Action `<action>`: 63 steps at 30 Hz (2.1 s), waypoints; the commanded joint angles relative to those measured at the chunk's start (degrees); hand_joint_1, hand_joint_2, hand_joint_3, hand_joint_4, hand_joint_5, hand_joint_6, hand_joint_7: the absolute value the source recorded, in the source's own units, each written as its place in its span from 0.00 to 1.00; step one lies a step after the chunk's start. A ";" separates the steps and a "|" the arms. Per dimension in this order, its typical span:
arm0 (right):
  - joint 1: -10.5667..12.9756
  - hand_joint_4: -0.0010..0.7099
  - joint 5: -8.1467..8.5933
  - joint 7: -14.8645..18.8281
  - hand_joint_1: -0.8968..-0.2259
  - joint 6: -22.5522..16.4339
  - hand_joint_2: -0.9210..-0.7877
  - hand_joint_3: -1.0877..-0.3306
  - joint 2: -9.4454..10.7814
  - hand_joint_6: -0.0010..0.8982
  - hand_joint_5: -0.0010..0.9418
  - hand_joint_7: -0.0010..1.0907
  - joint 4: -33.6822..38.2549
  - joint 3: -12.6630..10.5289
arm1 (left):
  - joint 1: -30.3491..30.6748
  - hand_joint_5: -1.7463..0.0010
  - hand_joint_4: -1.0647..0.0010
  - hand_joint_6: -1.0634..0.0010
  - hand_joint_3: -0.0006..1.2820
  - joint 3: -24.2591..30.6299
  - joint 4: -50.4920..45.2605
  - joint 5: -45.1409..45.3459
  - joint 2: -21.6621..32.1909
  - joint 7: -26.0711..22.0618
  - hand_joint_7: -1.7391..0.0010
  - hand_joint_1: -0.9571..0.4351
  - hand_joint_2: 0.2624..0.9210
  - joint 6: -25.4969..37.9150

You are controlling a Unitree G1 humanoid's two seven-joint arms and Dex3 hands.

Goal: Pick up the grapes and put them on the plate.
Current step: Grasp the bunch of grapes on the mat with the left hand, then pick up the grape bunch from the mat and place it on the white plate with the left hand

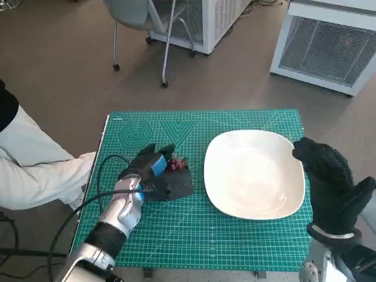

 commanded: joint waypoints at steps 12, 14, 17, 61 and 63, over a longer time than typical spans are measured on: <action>0.54 0.63 0.67 0.06 0.71 0.96 0.00 0.66 -0.30 0.26 0.49 0.80 0.68 -0.31 | 0.67 0.09 0.60 0.46 0.18 -1.92 4.73 -0.43 -0.10 9.20 0.39 0.70 1.00 -6.49; 0.54 0.63 0.88 0.18 0.71 1.11 0.00 0.66 -0.34 0.26 0.49 0.80 0.57 -0.32 | 0.59 0.10 0.57 0.44 0.16 -1.89 4.58 -0.72 -0.03 8.75 0.41 0.69 1.00 -6.45; 0.55 0.63 1.07 0.25 0.71 1.28 0.00 0.66 -0.39 0.26 0.49 0.80 0.41 -0.31 | 0.62 0.12 0.54 0.41 0.14 -2.02 4.40 -0.72 0.05 8.94 0.42 0.69 1.00 -6.43; 0.06 0.63 0.81 0.20 0.71 0.97 0.00 0.67 -0.42 0.27 0.49 0.79 0.57 -0.28 | 3.09 0.11 0.53 0.37 0.12 0.47 -9.00 -2.36 3.99 5.35 0.47 0.69 1.00 -2.45; 0.04 0.63 0.86 0.23 0.71 1.02 0.00 0.67 -0.43 0.27 0.49 0.79 0.56 -0.28 | 4.05 0.11 0.53 0.37 0.12 0.82 -12.83 -2.14 4.68 4.44 0.47 0.69 1.00 -1.24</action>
